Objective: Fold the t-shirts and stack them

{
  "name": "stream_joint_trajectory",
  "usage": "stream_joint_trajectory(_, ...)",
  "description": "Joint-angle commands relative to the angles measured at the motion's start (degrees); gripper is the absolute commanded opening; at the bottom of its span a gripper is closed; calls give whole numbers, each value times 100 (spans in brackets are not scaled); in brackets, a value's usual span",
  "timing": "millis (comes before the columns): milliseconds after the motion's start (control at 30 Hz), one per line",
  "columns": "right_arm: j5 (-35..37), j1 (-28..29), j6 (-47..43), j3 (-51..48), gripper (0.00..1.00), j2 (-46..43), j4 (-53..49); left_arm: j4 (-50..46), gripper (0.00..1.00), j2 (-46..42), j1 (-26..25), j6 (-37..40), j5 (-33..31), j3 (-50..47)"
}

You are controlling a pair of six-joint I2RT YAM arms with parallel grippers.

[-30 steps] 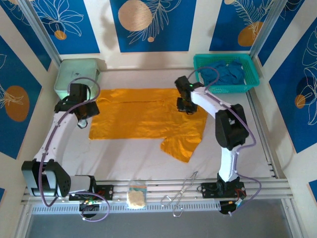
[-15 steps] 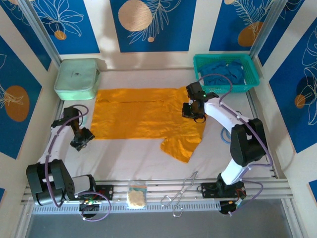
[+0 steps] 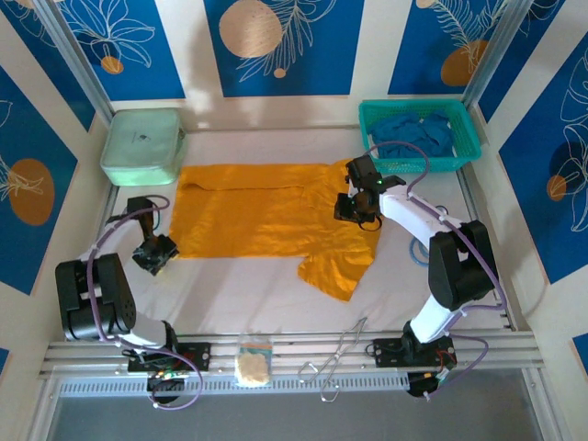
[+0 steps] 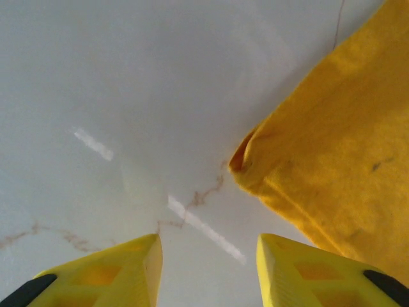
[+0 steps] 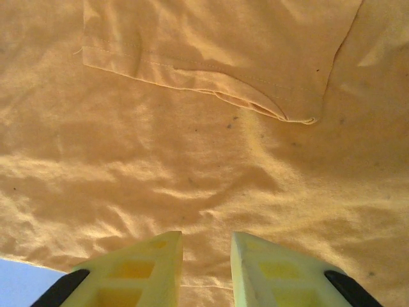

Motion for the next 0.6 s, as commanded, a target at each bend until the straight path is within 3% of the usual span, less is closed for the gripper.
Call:
stream_joint_trajectory(0,-154,-12,-33,4,26,-61,-26,252,43,221,50,0,-132,264)
stream_joint_trajectory(367,-66,52,-42,96,25,-36,-267,659,34,1095,45,110,-74,585)
stream_joint_trajectory(567,73,52,-76,280,25,-203,-510,803,24,1280,31,167,-1,573)
